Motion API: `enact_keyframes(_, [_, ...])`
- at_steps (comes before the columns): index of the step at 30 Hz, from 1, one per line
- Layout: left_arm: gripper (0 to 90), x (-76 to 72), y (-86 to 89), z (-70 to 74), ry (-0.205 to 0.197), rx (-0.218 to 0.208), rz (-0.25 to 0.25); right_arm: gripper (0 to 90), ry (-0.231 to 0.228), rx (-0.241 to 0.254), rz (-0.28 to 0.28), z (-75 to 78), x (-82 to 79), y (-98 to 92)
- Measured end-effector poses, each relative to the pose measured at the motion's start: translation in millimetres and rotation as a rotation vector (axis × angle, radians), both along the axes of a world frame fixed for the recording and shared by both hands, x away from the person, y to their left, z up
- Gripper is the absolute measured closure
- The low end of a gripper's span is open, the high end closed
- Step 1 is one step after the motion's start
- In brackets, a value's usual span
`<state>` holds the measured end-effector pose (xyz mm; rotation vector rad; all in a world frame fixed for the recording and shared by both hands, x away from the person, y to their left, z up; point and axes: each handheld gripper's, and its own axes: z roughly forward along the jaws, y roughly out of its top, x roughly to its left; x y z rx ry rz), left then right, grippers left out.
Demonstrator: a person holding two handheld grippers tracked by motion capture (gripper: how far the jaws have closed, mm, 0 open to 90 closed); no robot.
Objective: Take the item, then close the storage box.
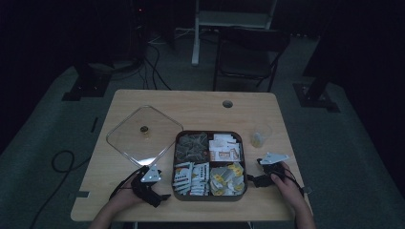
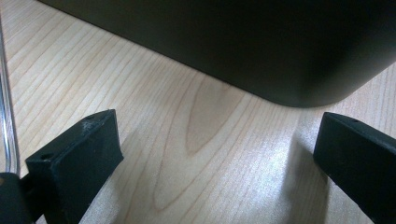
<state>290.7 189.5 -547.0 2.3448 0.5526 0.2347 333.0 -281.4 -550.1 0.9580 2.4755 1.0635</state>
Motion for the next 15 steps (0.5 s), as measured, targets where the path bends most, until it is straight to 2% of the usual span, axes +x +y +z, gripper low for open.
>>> enact_keyframes(8, [1.3,0.7,1.8,1.5,0.017,-0.007,0.025,12.4,0.0,0.001,0.0,0.0,0.0,0.0])
enact_keyframes(15, [1.3,5.8,10.4,8.8,0.012,-0.015,0.092,12.4,0.0,0.001,0.0,0.0,0.0,0.0])
